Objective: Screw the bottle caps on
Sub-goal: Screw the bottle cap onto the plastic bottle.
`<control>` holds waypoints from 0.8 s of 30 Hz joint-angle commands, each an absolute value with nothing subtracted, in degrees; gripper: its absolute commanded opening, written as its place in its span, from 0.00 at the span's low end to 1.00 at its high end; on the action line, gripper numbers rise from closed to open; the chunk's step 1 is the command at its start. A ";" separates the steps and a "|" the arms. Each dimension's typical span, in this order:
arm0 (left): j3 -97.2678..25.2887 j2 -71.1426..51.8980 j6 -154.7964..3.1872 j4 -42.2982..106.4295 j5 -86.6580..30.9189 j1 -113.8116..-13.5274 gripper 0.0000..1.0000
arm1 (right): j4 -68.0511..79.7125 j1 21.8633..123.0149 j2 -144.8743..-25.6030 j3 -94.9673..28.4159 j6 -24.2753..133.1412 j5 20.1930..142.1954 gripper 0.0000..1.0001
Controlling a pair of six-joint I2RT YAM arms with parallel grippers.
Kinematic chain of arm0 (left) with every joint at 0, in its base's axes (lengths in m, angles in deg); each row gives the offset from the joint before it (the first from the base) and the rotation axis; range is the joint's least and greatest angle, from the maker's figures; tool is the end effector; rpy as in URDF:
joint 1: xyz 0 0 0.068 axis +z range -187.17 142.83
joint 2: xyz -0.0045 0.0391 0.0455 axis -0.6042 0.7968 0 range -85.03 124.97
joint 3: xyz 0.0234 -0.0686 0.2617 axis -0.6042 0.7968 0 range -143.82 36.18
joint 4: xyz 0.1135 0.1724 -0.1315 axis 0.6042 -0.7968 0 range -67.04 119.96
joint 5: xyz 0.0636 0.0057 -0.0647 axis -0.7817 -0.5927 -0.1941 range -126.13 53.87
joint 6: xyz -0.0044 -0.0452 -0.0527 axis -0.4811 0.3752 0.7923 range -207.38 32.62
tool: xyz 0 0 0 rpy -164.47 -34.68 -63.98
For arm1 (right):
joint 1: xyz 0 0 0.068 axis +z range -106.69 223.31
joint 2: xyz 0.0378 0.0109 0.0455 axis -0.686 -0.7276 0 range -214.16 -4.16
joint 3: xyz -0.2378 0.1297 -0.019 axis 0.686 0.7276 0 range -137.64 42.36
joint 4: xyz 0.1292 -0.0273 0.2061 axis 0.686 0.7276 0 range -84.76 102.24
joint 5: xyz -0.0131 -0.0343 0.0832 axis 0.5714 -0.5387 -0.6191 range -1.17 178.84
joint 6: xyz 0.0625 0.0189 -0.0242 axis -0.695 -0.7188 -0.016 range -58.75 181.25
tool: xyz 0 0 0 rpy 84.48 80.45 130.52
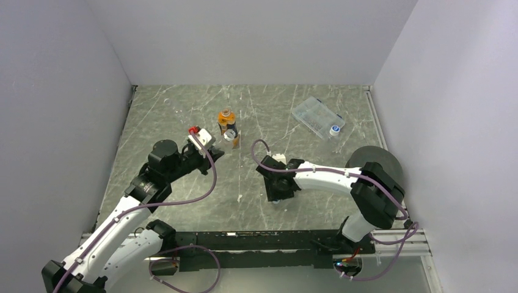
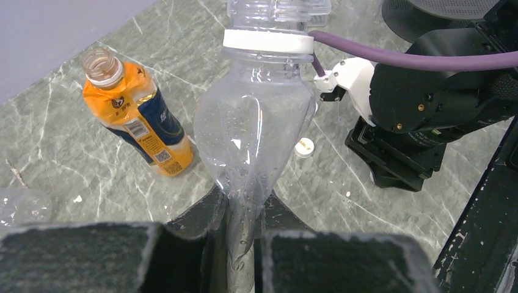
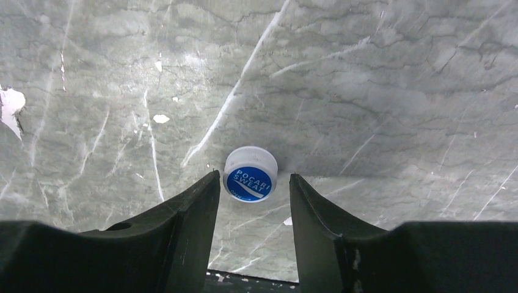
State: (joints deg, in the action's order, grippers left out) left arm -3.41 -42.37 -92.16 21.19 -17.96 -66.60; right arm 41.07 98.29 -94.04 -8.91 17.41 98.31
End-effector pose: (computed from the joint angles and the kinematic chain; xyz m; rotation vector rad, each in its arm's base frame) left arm 0.1497 -0.1047 0.3131 0.7487 1.6428 -0.5901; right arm 0.1622 0.2151 0.1562 -0.2433 2.8268 0.1411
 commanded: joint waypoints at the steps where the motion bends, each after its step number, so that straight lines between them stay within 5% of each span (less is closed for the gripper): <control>1: -4.69 -42.23 -90.99 23.63 -16.79 -66.26 0.00 | 38.99 98.68 -93.61 -9.67 16.69 100.65 0.48; 24: -5.22 -40.38 -90.72 23.52 -15.46 -66.26 0.00 | 37.67 99.21 -92.54 -6.95 15.98 99.73 0.40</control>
State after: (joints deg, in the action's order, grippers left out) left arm -3.41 -40.69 -92.03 21.16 -16.80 -66.60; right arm 38.40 98.91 -94.04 -7.64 17.04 99.01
